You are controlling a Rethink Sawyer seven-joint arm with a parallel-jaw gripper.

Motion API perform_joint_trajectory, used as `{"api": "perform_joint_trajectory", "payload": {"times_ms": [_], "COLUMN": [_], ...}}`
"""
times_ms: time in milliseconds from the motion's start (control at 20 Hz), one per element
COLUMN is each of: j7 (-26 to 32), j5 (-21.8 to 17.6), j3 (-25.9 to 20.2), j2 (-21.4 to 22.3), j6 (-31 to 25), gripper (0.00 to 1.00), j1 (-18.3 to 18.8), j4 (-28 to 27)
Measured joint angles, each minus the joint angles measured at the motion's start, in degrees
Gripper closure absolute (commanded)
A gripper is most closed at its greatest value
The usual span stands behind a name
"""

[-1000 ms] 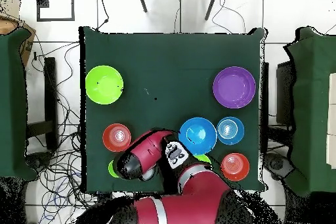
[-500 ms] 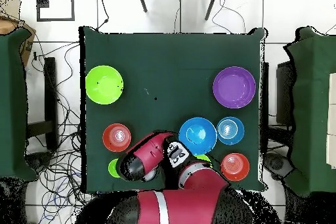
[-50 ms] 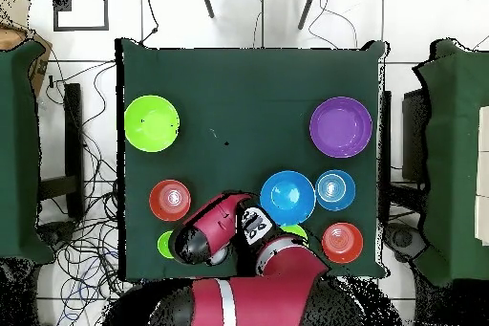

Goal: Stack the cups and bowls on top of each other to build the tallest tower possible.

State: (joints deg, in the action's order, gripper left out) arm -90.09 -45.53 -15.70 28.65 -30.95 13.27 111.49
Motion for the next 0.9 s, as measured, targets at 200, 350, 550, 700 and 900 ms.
{"api": "perform_joint_trajectory", "payload": {"times_ms": [200, 350, 550, 700, 900], "j7": [-0.01, 0.0, 0.0, 0.0, 0.0], "j5": [0.01, 0.01, 0.01, 0.01, 0.01], "j3": [0.57, 0.64, 0.69, 0.74, 0.78], "j2": [0.0, 0.0, 0.0, 0.0, 0.0], "j6": [0.01, 0.0, 0.0, 0.0, 0.0], "gripper": [1.0, 1.0, 1.0, 1.0, 1.0], "j1": [-0.48, -0.5, -0.51, -0.51, -0.51], "j4": [-0.19, -0.24, -0.28, -0.3, -0.33]}}
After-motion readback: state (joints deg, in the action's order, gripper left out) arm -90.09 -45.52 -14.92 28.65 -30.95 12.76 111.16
